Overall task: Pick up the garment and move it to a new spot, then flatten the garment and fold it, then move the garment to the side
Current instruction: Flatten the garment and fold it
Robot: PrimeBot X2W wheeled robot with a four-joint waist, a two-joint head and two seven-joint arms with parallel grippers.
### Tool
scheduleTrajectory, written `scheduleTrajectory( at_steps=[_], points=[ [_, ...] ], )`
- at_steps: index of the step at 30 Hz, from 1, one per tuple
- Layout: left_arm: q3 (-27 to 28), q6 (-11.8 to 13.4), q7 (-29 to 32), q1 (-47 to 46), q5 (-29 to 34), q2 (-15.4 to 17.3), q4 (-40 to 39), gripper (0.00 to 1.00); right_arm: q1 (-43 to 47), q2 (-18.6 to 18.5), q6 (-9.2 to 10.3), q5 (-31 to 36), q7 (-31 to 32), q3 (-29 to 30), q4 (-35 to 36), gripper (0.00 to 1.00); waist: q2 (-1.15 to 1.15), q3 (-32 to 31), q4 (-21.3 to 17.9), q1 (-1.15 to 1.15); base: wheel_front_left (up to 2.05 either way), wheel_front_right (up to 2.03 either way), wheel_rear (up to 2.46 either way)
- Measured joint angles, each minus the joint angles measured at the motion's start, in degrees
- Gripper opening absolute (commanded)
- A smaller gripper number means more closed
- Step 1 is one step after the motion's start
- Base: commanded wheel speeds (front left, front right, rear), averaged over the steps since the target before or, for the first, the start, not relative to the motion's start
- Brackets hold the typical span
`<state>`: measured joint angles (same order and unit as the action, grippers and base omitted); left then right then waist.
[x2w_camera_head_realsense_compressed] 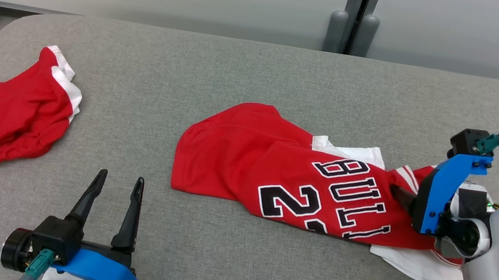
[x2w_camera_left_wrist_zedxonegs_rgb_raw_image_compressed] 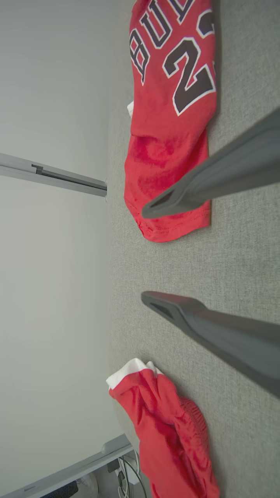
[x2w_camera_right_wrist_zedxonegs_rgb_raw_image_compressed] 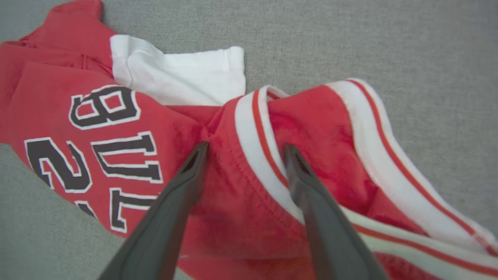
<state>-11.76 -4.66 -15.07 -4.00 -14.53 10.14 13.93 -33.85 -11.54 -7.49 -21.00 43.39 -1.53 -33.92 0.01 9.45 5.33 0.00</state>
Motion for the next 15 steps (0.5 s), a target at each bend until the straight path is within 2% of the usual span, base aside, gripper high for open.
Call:
scheduleTrajectory(
  at_steps=[3, 4, 5, 8, 15],
  points=[
    [-0.01, 0.01, 0.00, -0.09, 0.00, 0.01, 0.01, 1.00, 0.02, -0.36, 0.01, -2.47, 3.19, -1.83, 0.35, 1.00, -0.01, 0.37, 0.14, 0.00, 0.00, 0.00, 0.00],
    [0.01, 0.01, 0.00, -0.20, 0.00, 0.01, -0.04, 1.00, 0.06, -0.54, 0.01, -3.27, 3.88, -2.58, 1.07, 0.40, -0.01, 0.52, 0.14, 0.00, 0.00, 0.00, 0.00],
    [0.02, 0.02, 0.00, -0.31, 0.00, -0.01, -0.08, 1.00, 0.10, -0.88, 0.00, -3.83, 4.31, -3.53, 1.89, 0.00, -0.01, 0.67, 0.13, 0.00, 0.00, 0.00, 0.00],
    [0.15, 0.08, 0.00, -0.44, 0.00, 0.03, -0.21, 1.00, 0.53, -2.64, 0.00, -5.82, 4.07, -6.00, 4.91, 0.00, -0.01, 1.09, 0.01, 0.00, 0.00, 0.00, 0.00],
    [0.13, 0.08, 0.00, -1.23, 0.38, -0.05, -0.93, 1.00, 0.34, -5.14, 0.00, -6.01, -1.99, -7.39, 10.18, 0.00, -0.01, 1.43, -0.44, 0.00, 0.00, 0.00, 0.00]
  ],
)
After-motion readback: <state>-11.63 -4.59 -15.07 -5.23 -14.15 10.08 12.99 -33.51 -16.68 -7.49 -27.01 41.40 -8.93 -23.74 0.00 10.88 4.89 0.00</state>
